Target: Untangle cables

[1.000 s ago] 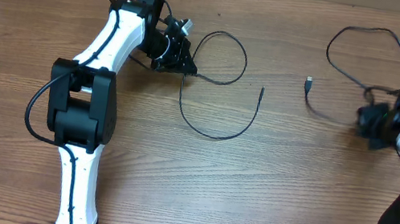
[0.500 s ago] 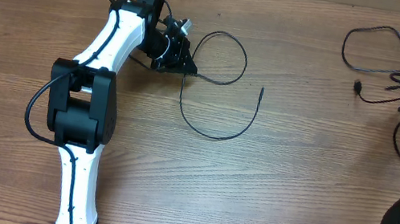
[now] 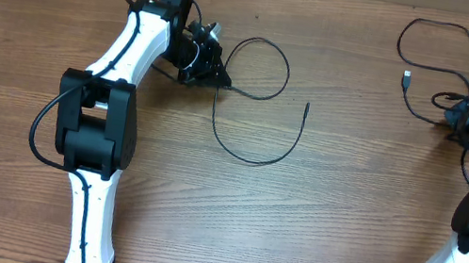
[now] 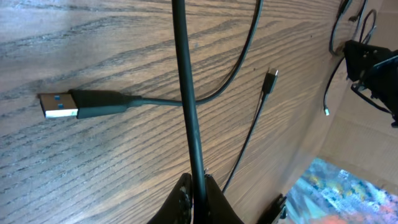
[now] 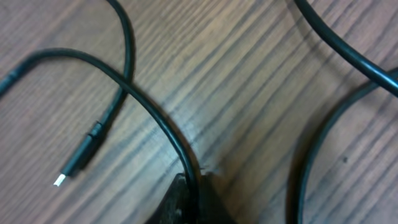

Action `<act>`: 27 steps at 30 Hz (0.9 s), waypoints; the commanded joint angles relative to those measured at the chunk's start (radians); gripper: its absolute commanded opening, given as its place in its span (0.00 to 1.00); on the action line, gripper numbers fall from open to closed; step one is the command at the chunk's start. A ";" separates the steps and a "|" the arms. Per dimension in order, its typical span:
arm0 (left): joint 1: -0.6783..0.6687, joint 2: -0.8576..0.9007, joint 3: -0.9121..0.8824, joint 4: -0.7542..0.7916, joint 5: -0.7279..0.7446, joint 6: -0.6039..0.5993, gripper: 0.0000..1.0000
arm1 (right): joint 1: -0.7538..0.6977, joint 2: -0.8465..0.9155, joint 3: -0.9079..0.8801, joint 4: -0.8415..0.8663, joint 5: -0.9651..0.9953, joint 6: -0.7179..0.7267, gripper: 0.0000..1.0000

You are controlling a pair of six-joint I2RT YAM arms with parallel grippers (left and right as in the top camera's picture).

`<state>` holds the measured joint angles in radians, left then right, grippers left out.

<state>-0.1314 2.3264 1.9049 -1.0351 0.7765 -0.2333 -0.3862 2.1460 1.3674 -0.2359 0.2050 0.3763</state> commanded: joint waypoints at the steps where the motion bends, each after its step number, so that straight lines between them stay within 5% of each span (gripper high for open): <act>1: -0.008 -0.025 0.022 0.000 0.002 -0.039 0.07 | -0.001 0.004 0.016 0.031 -0.027 -0.007 0.56; 3: -0.008 -0.025 0.022 0.000 0.002 -0.057 0.08 | -0.001 0.004 0.016 0.042 -0.027 -0.007 0.97; 4: -0.008 -0.025 0.022 0.000 0.002 -0.060 0.07 | -0.001 0.004 0.016 0.045 -0.027 -0.007 1.00; 9: -0.008 -0.025 0.022 0.000 0.002 -0.060 0.08 | 0.000 -0.011 0.049 0.007 -0.076 -0.011 1.00; 22: -0.008 -0.025 0.022 0.000 0.007 0.010 0.07 | 0.035 -0.256 0.418 -0.475 -0.137 -0.011 1.00; 27: -0.008 -0.025 0.022 -0.001 0.021 0.054 0.06 | 0.097 -0.354 0.422 -0.637 -0.331 -0.011 1.00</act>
<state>-0.1314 2.3264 1.9049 -1.0351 0.7769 -0.2390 -0.3367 1.8431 1.7782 -0.8089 0.0303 0.3660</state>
